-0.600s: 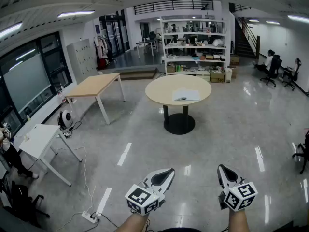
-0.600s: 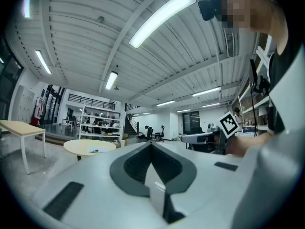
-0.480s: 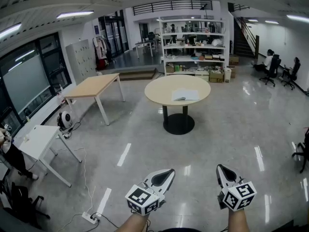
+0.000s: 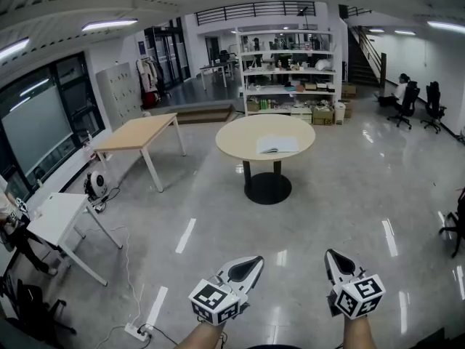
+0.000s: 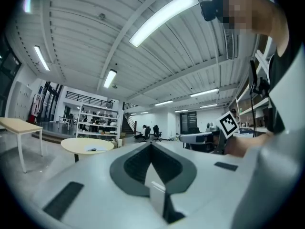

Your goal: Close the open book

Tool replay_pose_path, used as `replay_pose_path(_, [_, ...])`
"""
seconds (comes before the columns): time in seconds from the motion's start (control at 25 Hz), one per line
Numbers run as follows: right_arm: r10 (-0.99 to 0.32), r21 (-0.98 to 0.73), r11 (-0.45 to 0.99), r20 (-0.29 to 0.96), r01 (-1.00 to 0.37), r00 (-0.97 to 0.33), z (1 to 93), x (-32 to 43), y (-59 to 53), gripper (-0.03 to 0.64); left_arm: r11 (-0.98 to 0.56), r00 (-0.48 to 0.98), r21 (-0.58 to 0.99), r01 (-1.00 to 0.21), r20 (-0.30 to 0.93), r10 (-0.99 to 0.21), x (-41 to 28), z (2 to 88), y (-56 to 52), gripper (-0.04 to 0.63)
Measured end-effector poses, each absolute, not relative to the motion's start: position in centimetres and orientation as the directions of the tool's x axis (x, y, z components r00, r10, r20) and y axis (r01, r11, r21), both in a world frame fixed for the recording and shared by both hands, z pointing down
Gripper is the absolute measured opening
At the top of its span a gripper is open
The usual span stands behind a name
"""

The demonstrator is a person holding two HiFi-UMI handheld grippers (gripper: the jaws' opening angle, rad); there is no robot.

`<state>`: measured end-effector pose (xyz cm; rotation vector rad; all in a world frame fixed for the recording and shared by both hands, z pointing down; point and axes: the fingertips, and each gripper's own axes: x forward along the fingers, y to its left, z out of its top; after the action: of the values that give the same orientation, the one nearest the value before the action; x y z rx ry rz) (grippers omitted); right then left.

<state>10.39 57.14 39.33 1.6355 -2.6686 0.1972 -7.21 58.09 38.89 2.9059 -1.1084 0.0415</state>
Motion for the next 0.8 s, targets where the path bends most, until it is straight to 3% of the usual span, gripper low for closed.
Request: replay_pose_path(0.8, [-0.895, -0.12, 0.432, 0.068, -0.894, -0.441, 40.1, 4.3, 53.1, -0.002, -0.772, 0.774, 0.054, -0.634, 0.051, -0.632, -13.2, 40.8, 54.8, -0.008])
